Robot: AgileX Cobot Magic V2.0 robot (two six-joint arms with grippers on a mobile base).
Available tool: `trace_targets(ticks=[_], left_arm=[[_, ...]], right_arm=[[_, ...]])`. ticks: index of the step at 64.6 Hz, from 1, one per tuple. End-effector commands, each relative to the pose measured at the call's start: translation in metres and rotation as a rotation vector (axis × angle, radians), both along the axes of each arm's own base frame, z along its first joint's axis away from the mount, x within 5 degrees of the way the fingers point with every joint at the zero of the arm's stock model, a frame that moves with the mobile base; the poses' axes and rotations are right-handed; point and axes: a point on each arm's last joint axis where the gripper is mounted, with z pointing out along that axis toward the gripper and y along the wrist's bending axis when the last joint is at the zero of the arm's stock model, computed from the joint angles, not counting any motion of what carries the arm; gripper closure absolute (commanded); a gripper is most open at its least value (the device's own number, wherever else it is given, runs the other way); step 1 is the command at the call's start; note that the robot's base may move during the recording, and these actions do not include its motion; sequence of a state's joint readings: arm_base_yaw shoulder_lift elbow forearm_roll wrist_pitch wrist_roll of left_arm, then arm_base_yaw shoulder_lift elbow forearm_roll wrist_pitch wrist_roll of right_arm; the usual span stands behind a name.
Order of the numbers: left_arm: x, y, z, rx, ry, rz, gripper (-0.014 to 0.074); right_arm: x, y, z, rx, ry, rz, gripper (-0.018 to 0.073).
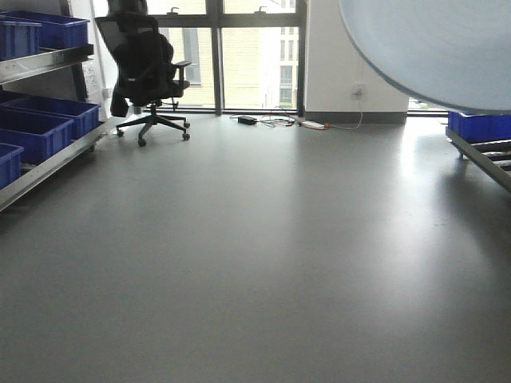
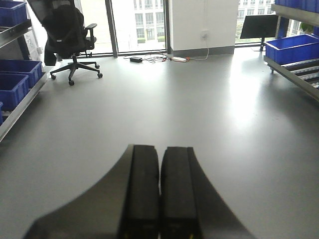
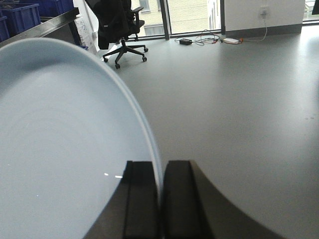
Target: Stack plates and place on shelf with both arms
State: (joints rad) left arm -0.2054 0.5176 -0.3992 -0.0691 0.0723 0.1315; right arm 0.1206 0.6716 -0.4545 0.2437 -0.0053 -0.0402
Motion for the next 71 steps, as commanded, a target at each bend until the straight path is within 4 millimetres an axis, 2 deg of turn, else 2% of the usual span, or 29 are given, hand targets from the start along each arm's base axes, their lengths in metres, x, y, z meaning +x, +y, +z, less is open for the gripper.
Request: trace_targets(ticks=[1, 71], left_arm=[[0.0004, 0.0009, 0.0188, -0.031, -0.118, 0.01, 0.0513], [0.0004, 0.0009, 0.0188, -0.031, -0.118, 0.01, 0.0513]], right_arm=[[0.0003, -0.003, 0.0212, 0.01, -0.139, -0.03, 0.0511], [0.0003, -0.003, 0.0213, 0.01, -0.139, -0.03, 0.051]])
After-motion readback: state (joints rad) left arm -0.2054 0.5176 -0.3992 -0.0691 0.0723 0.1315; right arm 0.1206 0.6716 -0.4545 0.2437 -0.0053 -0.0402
